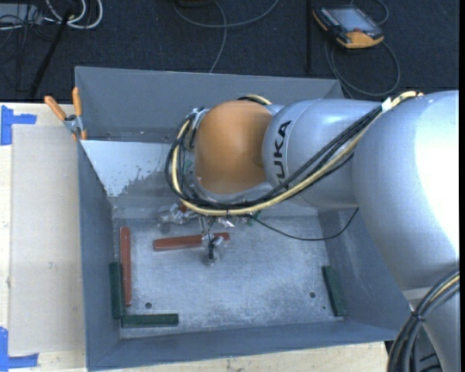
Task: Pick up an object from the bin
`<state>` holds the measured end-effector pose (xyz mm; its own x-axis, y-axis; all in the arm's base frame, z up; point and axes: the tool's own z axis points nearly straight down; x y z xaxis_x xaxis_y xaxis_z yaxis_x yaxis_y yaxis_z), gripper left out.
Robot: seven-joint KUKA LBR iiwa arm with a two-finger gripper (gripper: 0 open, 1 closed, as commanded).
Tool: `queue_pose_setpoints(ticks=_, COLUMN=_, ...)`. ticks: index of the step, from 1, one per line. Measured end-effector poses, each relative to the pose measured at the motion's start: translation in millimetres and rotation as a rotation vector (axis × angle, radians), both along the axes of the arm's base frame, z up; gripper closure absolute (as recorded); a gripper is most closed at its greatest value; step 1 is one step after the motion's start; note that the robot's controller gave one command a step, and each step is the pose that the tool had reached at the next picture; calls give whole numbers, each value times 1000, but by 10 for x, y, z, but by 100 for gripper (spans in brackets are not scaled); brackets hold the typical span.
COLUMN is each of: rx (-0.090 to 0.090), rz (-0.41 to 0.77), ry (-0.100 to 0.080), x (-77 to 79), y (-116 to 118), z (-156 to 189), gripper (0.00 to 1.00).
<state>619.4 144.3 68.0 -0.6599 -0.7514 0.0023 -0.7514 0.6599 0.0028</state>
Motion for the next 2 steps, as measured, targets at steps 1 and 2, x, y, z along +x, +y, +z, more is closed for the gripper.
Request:
queue_pose_setpoints(ticks=1, rx=1, rz=-4, ry=-1, x=5, y=0, z=36, gripper=100)
queue_pose_setpoints(ticks=2, rx=3, rz=-33, ry=-13, x=-207, y=-58, z=1380, gripper=100)
